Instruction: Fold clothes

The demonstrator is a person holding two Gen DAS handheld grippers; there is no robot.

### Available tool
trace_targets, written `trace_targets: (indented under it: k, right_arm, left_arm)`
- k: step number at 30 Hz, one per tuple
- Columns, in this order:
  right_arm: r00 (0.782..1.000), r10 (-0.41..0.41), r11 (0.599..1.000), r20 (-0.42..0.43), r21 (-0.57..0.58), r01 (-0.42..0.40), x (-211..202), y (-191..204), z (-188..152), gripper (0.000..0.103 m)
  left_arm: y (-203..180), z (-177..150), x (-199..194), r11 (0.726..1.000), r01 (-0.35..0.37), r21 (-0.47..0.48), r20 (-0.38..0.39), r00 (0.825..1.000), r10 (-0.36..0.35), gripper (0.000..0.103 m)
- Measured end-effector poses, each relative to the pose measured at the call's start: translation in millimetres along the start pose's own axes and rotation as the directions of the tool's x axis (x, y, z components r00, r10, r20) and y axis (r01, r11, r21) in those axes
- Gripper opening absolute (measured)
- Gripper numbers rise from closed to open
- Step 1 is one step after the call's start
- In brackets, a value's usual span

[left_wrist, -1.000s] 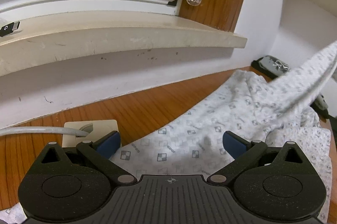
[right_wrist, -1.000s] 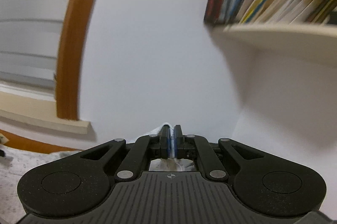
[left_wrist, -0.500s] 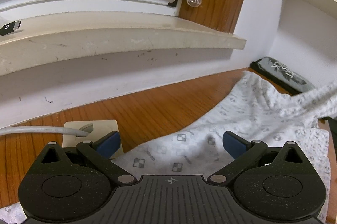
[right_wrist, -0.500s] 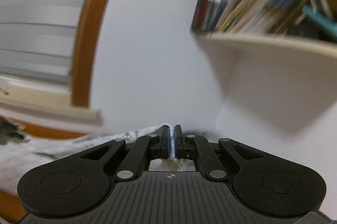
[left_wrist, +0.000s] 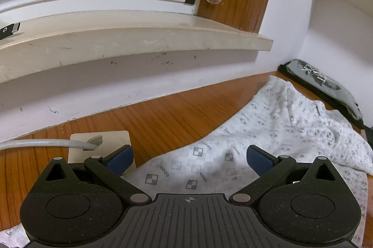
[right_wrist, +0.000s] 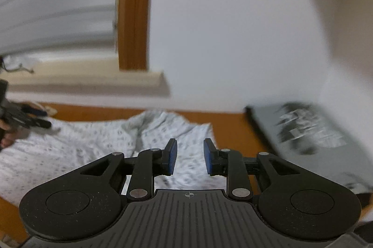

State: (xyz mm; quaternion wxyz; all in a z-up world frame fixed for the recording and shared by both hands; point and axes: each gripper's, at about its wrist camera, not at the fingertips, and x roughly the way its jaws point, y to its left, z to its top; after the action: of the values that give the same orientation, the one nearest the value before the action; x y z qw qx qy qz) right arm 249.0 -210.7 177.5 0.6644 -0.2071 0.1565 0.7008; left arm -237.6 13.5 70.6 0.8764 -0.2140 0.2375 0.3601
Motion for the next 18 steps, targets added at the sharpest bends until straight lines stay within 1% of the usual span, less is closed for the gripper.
trace_targets:
  k: [3, 5, 6, 8, 11, 13, 14, 15, 16, 17, 18]
  right_arm:
    - [0.998, 0.036, 0.999, -0.058, 0.014, -0.036, 50.1, 9.7, -6.6, 0.026]
    - [0.993, 0.074, 0.997, -0.096, 0.024, -0.072, 73.0, 16.5, -11.2, 0.027]
    - [0.989, 0.096, 0.995, -0.114, 0.031, -0.093, 81.0, 19.9, -13.3, 0.029]
    - [0.981, 0.134, 0.991, -0.139, 0.036, -0.130, 94.2, 27.8, -16.0, 0.040]
    - [0.975, 0.152, 0.988, -0.161, 0.027, -0.150, 104.0, 37.8, -20.5, 0.040]
    - [0.970, 0.162, 0.987, -0.179, 0.030, -0.159, 110.6, 39.4, -22.8, 0.040]
    - [0.968, 0.166, 0.986, -0.189, 0.032, -0.163, 113.8, 40.2, -23.8, 0.038]
    - [0.966, 0.168, 0.986, -0.195, 0.030, -0.166, 115.9, 40.4, -24.3, 0.034]
    - [0.965, 0.170, 0.985, -0.201, 0.028, -0.168, 118.0, 40.6, -24.8, 0.021]
    - [0.962, 0.175, 0.985, -0.208, 0.033, -0.172, 119.0, 40.1, -24.9, 0.013]
    - [0.962, 0.176, 0.984, -0.209, 0.036, -0.172, 118.0, 39.6, -24.4, 0.011]
  left_arm:
    - [-1.3, -0.4, -0.6, 1.000, -0.003, 0.010, 0.005, 1.000, 0.003, 0.103]
    - [-2.3, -0.8, -1.9, 1.000, -0.004, 0.018, 0.010, 1.000, 0.004, 0.103]
    - [-4.1, -1.1, -2.7, 1.000, -0.007, 0.027, 0.013, 1.000, 0.006, 0.103]
    - [-8.9, -1.6, -4.1, 0.999, -0.012, 0.053, 0.016, 1.000, 0.012, 0.103]
    - [-22.1, -2.5, -7.6, 0.995, 0.002, 0.098, 0.009, 1.000, -0.003, 0.103]
    - [-31.7, -2.8, -12.1, 0.993, 0.048, 0.107, 0.011, 0.999, -0.049, 0.103]
    - [-35.5, -3.7, -12.5, 0.992, 0.066, 0.111, 0.008, 0.998, -0.068, 0.103]
    - [-39.0, -4.9, -12.4, 0.990, 0.081, 0.116, 0.002, 0.997, -0.082, 0.103]
    - [-42.6, -6.1, -12.2, 0.988, 0.096, 0.120, -0.004, 0.995, -0.096, 0.103]
    - [-46.1, -7.3, -12.0, 0.986, 0.111, 0.124, -0.010, 0.994, -0.111, 0.103]
    - [-48.1, -8.7, -11.0, 0.985, 0.115, 0.130, -0.017, 0.993, -0.113, 0.103]
